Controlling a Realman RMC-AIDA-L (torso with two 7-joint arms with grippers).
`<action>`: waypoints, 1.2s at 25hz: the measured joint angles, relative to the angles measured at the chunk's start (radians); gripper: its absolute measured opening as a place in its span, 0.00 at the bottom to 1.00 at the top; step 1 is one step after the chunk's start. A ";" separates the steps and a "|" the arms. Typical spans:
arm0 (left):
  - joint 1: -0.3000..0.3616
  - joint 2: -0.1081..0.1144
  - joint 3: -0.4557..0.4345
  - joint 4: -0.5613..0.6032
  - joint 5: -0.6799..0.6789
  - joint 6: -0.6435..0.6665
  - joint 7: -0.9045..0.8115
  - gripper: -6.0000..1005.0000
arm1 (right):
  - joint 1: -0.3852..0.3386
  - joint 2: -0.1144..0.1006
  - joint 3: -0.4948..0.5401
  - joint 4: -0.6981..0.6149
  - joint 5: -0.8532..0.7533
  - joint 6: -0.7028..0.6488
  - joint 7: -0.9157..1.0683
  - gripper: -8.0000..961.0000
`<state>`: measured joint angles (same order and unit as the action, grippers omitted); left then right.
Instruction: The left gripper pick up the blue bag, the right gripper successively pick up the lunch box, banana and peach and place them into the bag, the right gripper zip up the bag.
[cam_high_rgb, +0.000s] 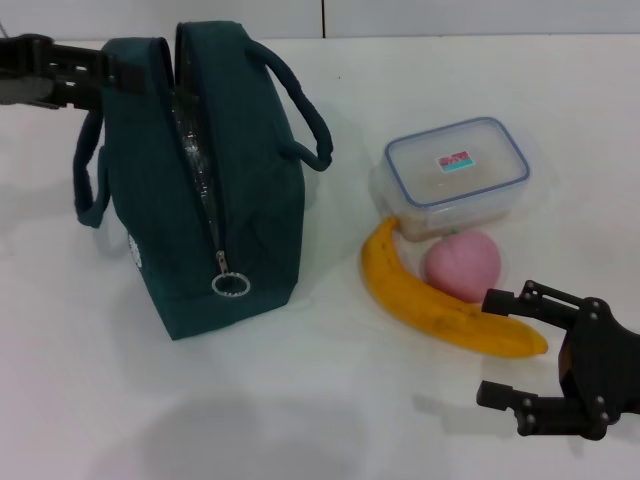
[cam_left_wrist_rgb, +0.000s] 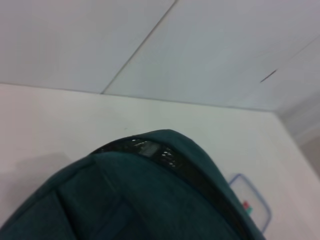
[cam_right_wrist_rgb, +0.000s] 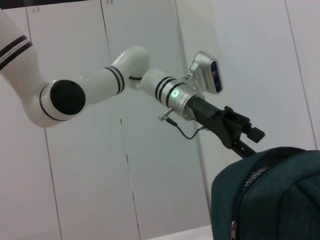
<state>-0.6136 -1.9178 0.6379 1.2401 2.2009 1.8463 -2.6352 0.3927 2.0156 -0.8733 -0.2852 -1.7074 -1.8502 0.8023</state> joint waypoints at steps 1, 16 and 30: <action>-0.011 -0.004 0.002 0.006 0.019 -0.001 -0.004 0.87 | 0.000 0.000 0.000 0.000 0.000 0.000 0.000 0.88; -0.030 -0.012 0.011 0.074 0.128 -0.018 -0.042 0.87 | -0.008 0.000 0.001 0.000 0.000 0.000 0.001 0.88; -0.039 -0.029 0.069 0.009 0.145 -0.057 -0.038 0.87 | -0.009 0.000 0.001 0.010 0.000 -0.003 0.002 0.87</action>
<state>-0.6531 -1.9473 0.7072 1.2493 2.3461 1.7891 -2.6731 0.3836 2.0156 -0.8724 -0.2748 -1.7072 -1.8528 0.8039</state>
